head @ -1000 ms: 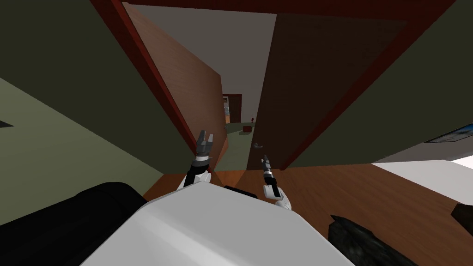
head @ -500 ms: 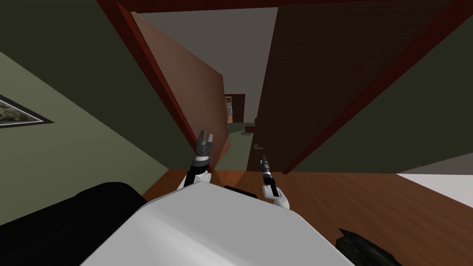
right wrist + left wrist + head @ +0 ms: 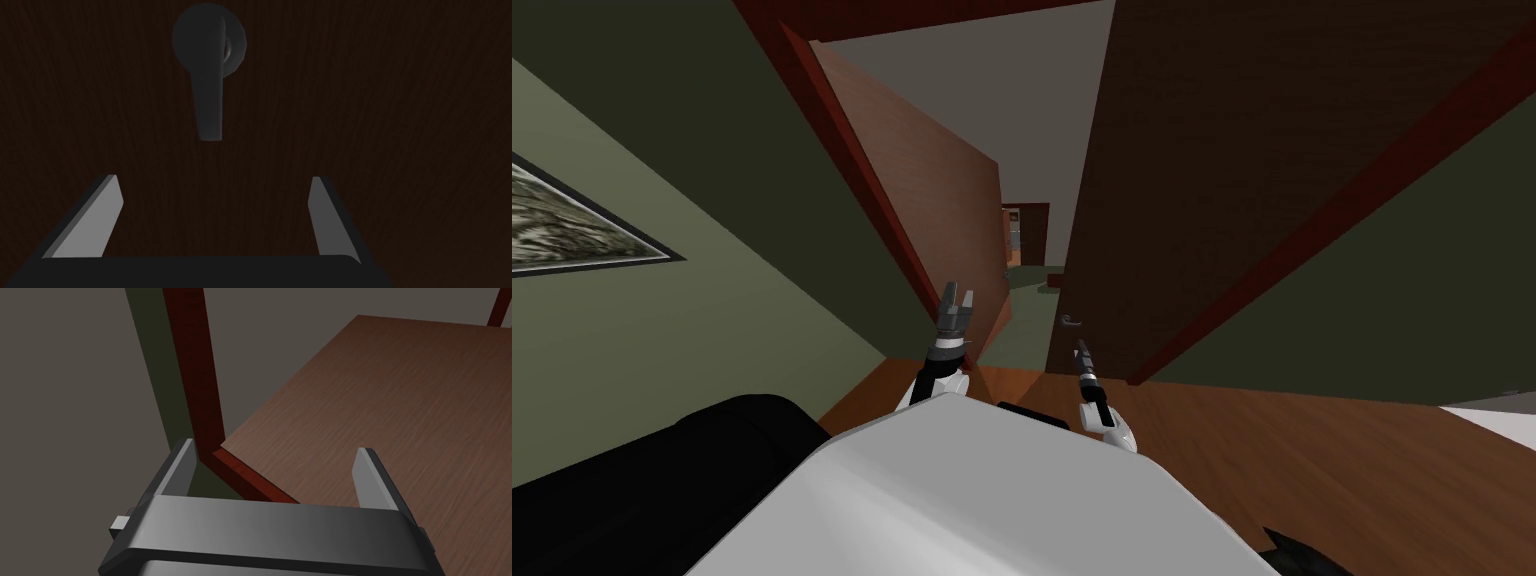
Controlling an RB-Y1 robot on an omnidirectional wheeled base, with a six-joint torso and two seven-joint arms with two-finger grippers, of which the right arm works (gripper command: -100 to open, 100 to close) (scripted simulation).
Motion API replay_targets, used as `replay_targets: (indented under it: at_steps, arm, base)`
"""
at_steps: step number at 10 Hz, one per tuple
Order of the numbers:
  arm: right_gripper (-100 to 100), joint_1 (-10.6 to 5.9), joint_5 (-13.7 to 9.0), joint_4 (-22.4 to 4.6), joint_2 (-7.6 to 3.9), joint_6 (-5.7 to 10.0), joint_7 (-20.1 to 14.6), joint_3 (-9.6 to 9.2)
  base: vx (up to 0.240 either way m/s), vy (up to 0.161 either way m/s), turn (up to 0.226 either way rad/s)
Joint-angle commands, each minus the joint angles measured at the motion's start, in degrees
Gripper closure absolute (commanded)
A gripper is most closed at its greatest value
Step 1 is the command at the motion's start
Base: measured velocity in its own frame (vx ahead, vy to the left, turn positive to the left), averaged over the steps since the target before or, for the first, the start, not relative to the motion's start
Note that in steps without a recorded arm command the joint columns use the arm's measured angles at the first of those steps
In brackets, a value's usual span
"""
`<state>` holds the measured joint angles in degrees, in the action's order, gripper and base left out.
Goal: Push the door open
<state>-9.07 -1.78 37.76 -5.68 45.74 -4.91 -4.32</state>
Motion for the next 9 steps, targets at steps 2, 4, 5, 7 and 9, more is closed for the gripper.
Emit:
replay_targets:
  at_steps: [2, 4, 5, 7, 9]
  arm:
    - [-100, -1.25, -0.2, -3.0, 0.13, 0.66, -0.1, -0.24]
    - [-100, -1.39, -0.3, -3.2, 0.09, 0.64, -0.2, -0.26]
    - [-100, -1.41, -0.3, -3.5, 0.06, 0.89, -0.1, -0.11]
    - [-100, -1.36, -0.4, -3.6, 0.08, 1.06, 0.0, 0.04]
    - [-100, -1.28, -0.5, -3.8, 0.15, 1.31, 0.2, 0.28]
  base:
    - [0.026, -0.075, 0.097]
    - [0.021, -0.050, 0.037]
    - [0.101, 0.000, 0.021]
    - [0.183, 0.008, 0.026]
    - [0.195, 0.031, 0.028]
